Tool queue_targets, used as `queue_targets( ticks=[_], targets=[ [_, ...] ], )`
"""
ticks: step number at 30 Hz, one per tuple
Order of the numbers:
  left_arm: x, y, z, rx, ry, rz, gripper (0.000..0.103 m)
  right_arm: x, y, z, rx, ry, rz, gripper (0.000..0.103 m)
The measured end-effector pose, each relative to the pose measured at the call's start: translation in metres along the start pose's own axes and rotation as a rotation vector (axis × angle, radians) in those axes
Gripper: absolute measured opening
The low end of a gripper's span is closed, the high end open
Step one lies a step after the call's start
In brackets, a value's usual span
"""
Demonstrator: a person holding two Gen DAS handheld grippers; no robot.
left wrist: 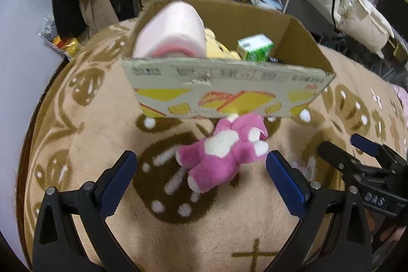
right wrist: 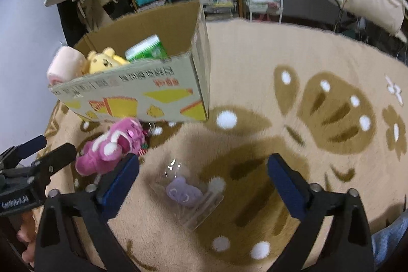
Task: Organize soft objects
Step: 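Close the left tool on the pink strawberry bear while the right tool grasps the clear bag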
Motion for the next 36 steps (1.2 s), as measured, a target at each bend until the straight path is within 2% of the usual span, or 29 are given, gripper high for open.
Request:
queue_targets(
  ticks=[2, 4, 7, 15, 18, 28, 32, 36],
  targets=[
    [-0.004, -0.004, -0.007, -0.015, 0.032, -0.02, 0.1, -0.004, -0.004, -0.008, 0.0, 0.042, -0.021, 0.098],
    [-0.007, -0.005, -0.016, 0.009, 0.057, -0.034, 0.1, -0.009, -0.007, -0.014, -0.018, 0.084, -0.033, 0.097],
    [-0.011, -0.008, -0.028, 0.017, 0.099, -0.051, 0.1, -0.014, -0.007, -0.018, 0.01, 0.111, -0.047, 0.097],
    [-0.016, -0.015, -0.044, 0.062, 0.122, -0.113, 0.1, -0.029, 0.006, -0.029, 0.033, 0.207, 0.012, 0.09],
    [-0.017, -0.019, -0.047, 0.071, 0.135, -0.131, 0.1, -0.033, 0.011, -0.032, 0.062, 0.226, 0.027, 0.09],
    [-0.021, -0.024, -0.067, 0.101, 0.183, -0.184, 0.1, -0.048, 0.017, -0.045, 0.053, 0.294, 0.066, 0.089],
    [-0.02, -0.025, -0.072, 0.131, 0.183, -0.209, 0.1, -0.053, 0.026, -0.049, 0.06, 0.311, 0.104, 0.089],
    [-0.015, -0.026, -0.074, 0.12, 0.172, -0.201, 0.1, -0.058, 0.033, -0.056, 0.059, 0.312, 0.103, 0.086]
  ],
)
Point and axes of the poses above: each gripper's, at about its wrist camera, not at the fingertips, and z roughly against the way its jaws point, y to its left, x to its top, the point moved 6 cm from there along -z, roughly the way its jaws point, and after that the axes turned 5 degrees about x, right-handed, at the moved point
